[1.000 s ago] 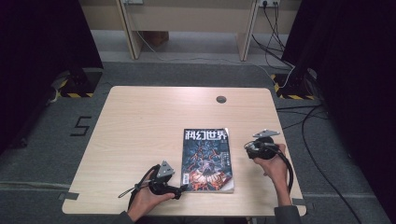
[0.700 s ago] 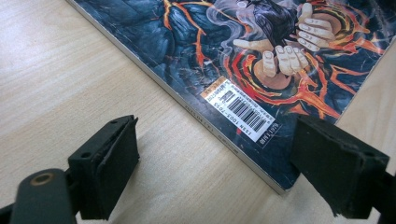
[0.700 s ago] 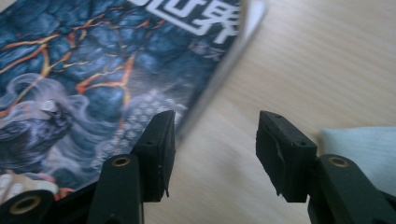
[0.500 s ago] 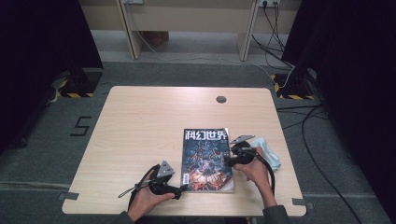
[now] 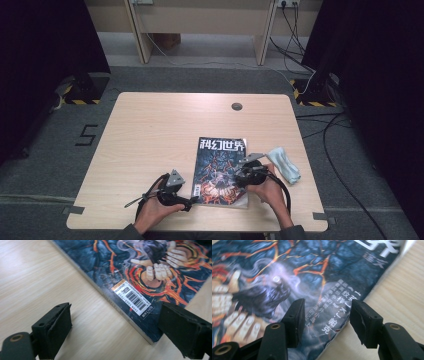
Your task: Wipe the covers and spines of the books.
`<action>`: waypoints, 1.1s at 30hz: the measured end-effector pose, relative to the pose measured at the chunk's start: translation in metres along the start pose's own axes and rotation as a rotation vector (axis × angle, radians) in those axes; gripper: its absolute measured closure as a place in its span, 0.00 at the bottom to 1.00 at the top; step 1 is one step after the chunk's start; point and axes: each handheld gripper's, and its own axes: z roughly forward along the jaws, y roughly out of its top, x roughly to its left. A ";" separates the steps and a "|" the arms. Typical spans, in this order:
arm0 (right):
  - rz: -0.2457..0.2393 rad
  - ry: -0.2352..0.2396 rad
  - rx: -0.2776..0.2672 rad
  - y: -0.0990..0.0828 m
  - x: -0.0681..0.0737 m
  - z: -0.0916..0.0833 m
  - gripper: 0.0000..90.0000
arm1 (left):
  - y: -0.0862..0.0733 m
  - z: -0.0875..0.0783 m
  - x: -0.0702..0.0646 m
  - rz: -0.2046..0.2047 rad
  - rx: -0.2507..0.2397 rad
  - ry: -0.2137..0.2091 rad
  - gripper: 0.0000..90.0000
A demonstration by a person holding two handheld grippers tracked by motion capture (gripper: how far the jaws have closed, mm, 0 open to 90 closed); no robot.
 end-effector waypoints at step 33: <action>0.053 -0.051 -0.034 0.051 -0.048 0.015 0.38 | -0.008 -0.026 0.008 -0.144 -0.025 -0.030 0.23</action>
